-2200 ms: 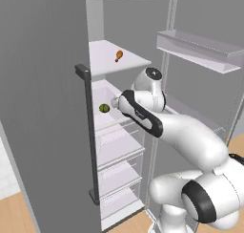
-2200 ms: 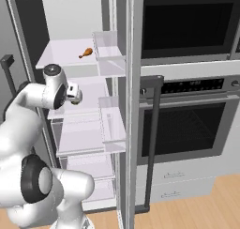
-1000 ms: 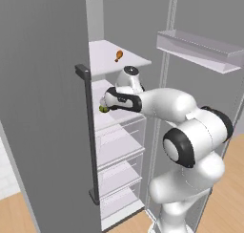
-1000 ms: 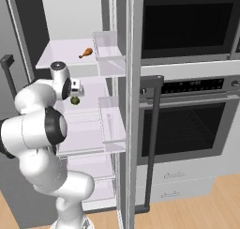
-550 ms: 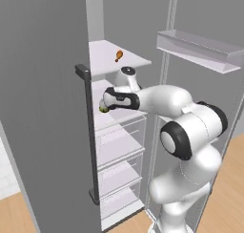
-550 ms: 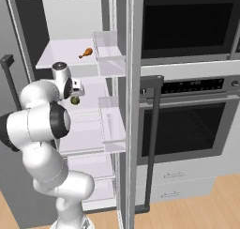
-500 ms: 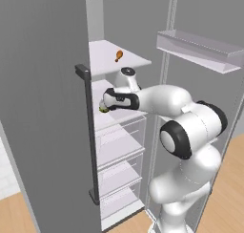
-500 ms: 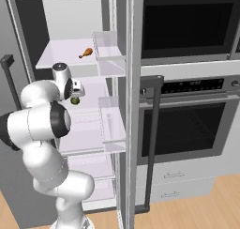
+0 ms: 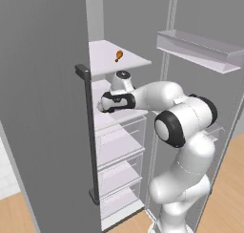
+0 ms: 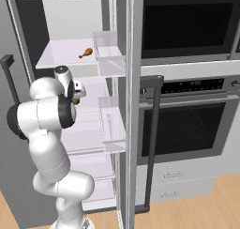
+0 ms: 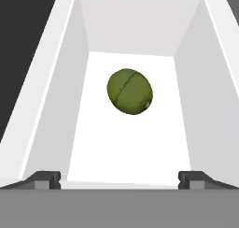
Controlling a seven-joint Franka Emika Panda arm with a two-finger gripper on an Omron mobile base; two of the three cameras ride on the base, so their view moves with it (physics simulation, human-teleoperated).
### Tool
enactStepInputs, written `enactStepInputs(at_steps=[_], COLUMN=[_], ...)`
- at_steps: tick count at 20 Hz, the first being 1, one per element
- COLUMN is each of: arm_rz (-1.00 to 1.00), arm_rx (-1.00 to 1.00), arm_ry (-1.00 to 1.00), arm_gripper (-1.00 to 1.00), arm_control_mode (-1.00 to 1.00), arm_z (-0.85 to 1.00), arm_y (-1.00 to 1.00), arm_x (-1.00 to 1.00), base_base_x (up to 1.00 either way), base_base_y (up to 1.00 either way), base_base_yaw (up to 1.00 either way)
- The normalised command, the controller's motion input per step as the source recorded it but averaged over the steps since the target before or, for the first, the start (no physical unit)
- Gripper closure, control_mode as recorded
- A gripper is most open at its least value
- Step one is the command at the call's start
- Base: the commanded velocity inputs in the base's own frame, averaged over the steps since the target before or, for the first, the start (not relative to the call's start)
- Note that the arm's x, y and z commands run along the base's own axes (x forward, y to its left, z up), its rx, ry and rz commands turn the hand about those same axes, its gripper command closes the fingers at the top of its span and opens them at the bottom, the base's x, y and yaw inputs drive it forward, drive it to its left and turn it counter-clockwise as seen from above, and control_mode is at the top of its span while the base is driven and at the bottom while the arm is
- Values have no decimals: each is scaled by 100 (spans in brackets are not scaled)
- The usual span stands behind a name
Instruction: Place one lime and one chicken drumstick in each tupperware on the nearby counter, to pack two identical lunches.
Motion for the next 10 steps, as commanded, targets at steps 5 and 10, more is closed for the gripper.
enactStepInputs(at_steps=[5,10], arm_rz=[0,0], arm_rx=[-1,-2], arm_ry=[2,2], arm_gripper=[-100,-100], arm_control_mode=[-100,-100], arm_z=[-5,-19], arm_y=[18,5], arm_x=[32,39], base_base_x=[0,0], base_base_y=[0,0], base_base_yaw=[0,0])
